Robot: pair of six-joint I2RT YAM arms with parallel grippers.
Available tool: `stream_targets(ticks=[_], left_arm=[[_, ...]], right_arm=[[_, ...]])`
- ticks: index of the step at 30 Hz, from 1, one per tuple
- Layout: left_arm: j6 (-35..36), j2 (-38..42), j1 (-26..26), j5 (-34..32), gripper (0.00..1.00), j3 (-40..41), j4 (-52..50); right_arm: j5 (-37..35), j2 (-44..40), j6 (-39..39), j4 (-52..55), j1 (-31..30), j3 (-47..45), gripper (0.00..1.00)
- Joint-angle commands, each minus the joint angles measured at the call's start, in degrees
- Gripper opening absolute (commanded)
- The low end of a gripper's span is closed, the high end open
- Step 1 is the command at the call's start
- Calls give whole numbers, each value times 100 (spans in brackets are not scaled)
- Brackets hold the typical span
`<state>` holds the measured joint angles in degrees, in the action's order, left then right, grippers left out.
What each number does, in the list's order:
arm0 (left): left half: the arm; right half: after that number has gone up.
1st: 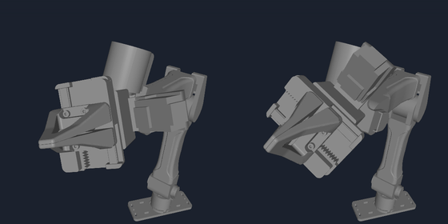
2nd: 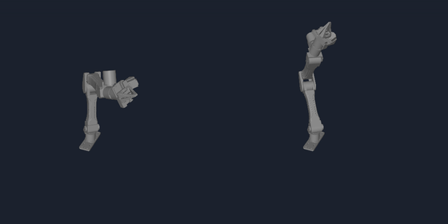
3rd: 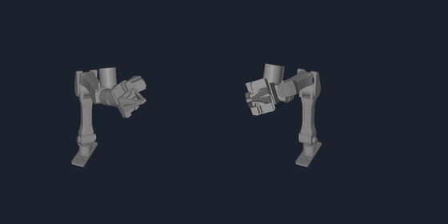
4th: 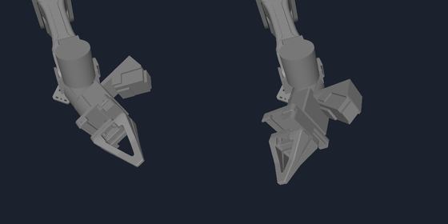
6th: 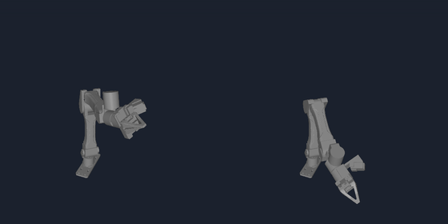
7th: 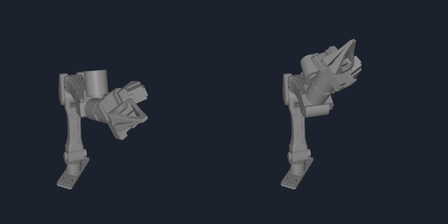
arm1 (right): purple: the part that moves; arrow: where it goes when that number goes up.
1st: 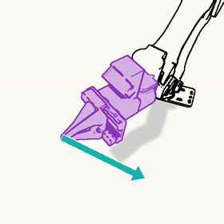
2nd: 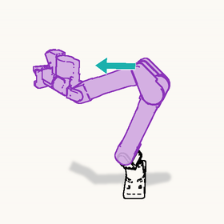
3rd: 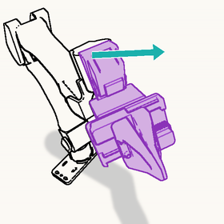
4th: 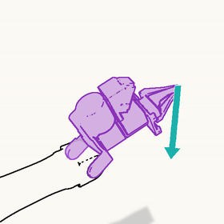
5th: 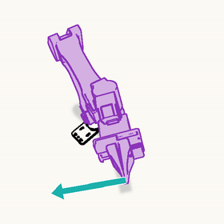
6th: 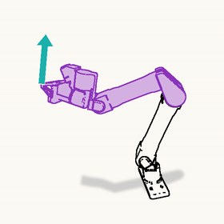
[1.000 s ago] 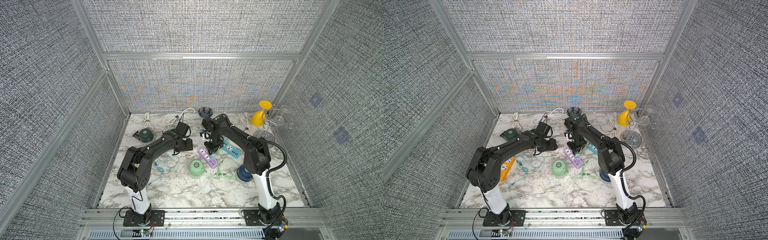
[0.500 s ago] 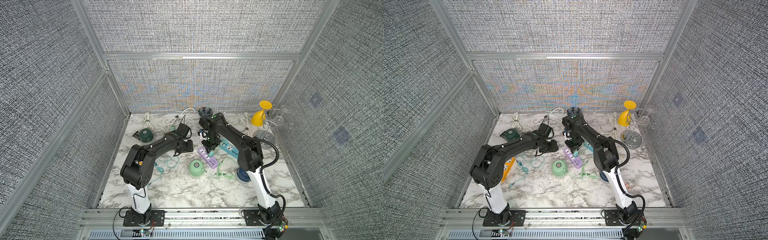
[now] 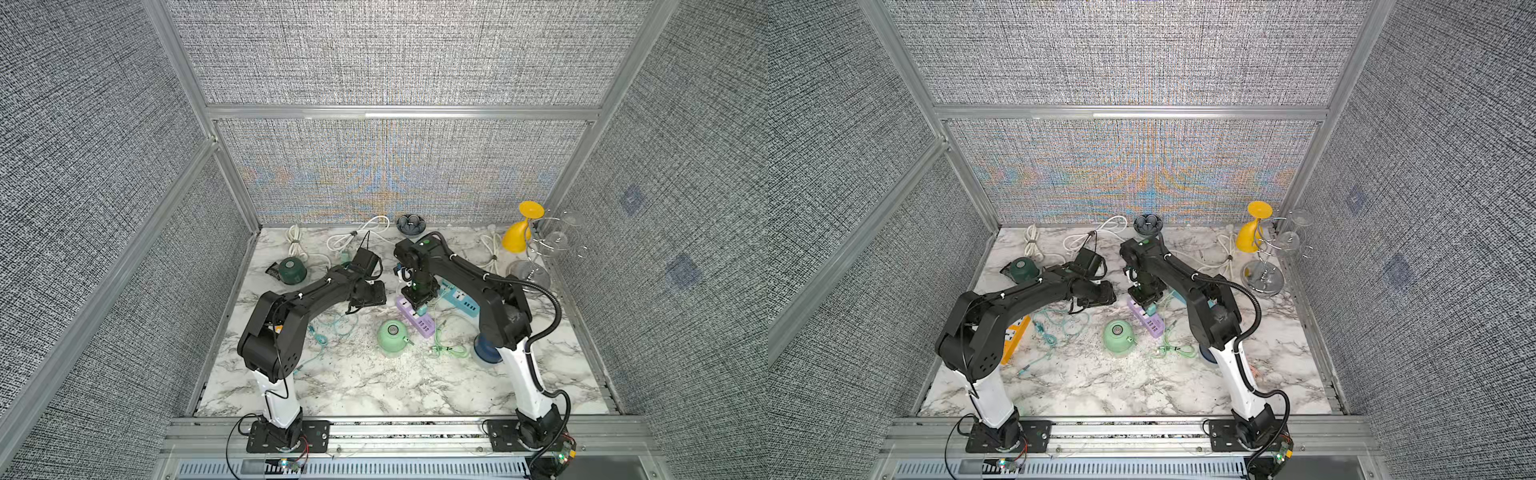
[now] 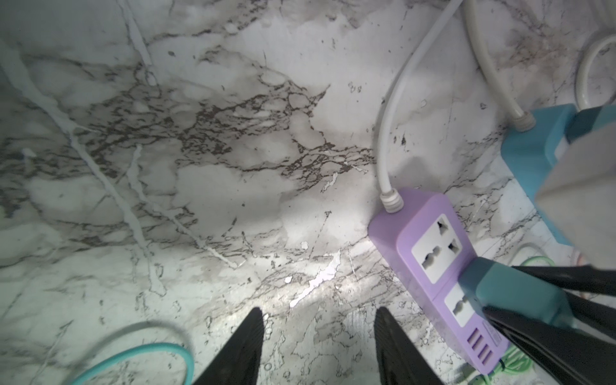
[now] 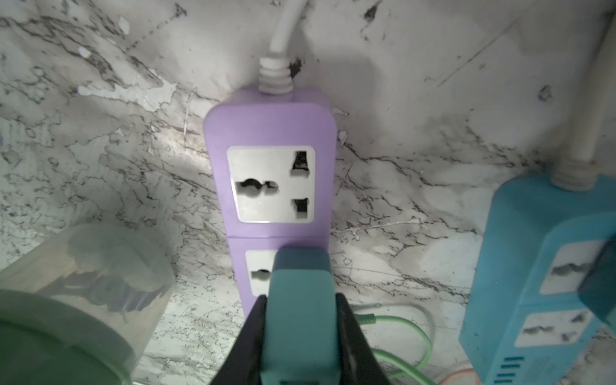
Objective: Charge the cordless meat grinders
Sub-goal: Insert the plug into the socket, then move the socket to the center of the board.
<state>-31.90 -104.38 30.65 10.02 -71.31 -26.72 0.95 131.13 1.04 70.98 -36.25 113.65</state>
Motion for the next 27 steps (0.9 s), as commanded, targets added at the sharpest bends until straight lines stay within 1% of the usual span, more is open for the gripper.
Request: stream_targets(ticks=[1,6,8,10,12,13,17,24,27], left_arm=[[19,103,2,-90,55,-41,36],[13,379,-2,-267,58,-101,-187],[2,603,-11,-459,60,-111,-375],[-22,840,-50,-645,64,-103,-579],[-48,1103,-101,-862,66,-89,-811],[-70,1225,-112,-1004,68,-78,-940],[-110,1641,-219,-1371,71,30,-1305],[-366,2254,-667,-1594,72,427,-1484],[-475,2458,-892,-1654,75,520,-1512]], right_arm=[[48,305,-104,88,1,-273,0],[105,422,-130,121,13,245,0],[-52,442,-131,203,42,459,0],[-320,440,-104,298,80,544,0],[-604,375,-88,326,161,461,0],[-695,318,-82,307,232,389,0],[-1004,97,-3,163,452,57,0],[-1384,89,37,69,727,-153,0],[-1608,105,28,14,848,-218,0]])
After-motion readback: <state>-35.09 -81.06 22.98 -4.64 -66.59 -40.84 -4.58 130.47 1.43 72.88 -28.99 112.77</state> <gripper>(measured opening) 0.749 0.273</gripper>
